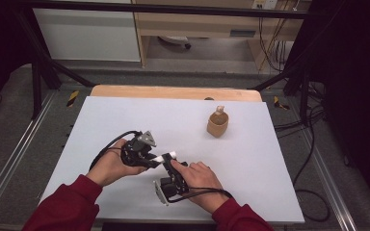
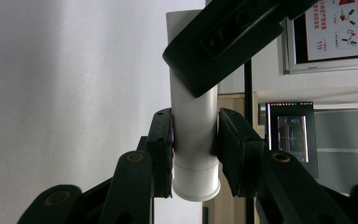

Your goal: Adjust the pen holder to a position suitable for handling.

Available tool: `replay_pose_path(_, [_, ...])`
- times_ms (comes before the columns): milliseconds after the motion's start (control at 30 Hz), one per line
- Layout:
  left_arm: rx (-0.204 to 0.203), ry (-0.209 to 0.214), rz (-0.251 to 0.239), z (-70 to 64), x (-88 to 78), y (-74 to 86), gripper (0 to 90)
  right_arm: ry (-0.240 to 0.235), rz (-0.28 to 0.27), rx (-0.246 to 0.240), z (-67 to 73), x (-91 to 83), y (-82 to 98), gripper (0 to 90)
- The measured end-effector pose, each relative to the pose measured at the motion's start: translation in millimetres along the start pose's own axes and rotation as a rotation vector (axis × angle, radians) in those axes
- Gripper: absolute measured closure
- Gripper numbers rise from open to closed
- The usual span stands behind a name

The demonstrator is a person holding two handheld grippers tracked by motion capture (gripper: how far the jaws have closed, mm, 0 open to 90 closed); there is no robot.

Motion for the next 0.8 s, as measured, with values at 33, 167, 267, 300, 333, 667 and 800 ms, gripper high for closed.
replay_pose_path(33, [0.000, 0.000, 0.000, -0.1, 0.0, 0.2, 71.5, 0.001, -0.002, 0.002, 0.6, -0.1, -0.2, 67.0])
replay_pose_path(167, [0.011, 0.004, 0.009, 1.3, 0.0, 2.0, 71.4, 0.002, -0.006, 0.006, 2.5, 0.4, -0.9, 67.5])
replay_pose_path(267, [0.004, 0.011, 0.005, 1.2, 1.3, 3.8, 71.4, 0.003, -0.006, -0.001, 4.7, 0.4, -1.7, 67.8])
replay_pose_path(300, [0.001, 0.015, 0.001, 1.0, 2.0, 4.3, 71.4, 0.004, -0.003, 0.001, 5.4, 0.1, -1.9, 67.9])
replay_pose_path(333, [-0.001, 0.017, -0.001, 0.8, 2.9, 4.8, 71.4, 0.001, 0.001, 0.000, 6.2, -0.3, -1.9, 68.0])
replay_pose_path(667, [0.002, 0.022, -0.025, 2.2, 11.9, 11.3, 66.7, -0.043, 0.007, 0.046, 14.5, 1.1, 2.6, 68.2])
replay_pose_path(800, [-0.038, 0.005, -0.072, 6.4, 6.7, 11.5, 55.3, -0.051, 0.021, 0.074, 13.0, 4.1, 9.6, 68.2])
Point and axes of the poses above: each handheld gripper's, and its own axes: x roughly forward along the jaws, y roughly out of its underside, z roughly to its left, the point moved 4 cm from there along x, roughly forward along the jaws, and after that the axes turned 4 degrees about y, right-handed, at the moved point
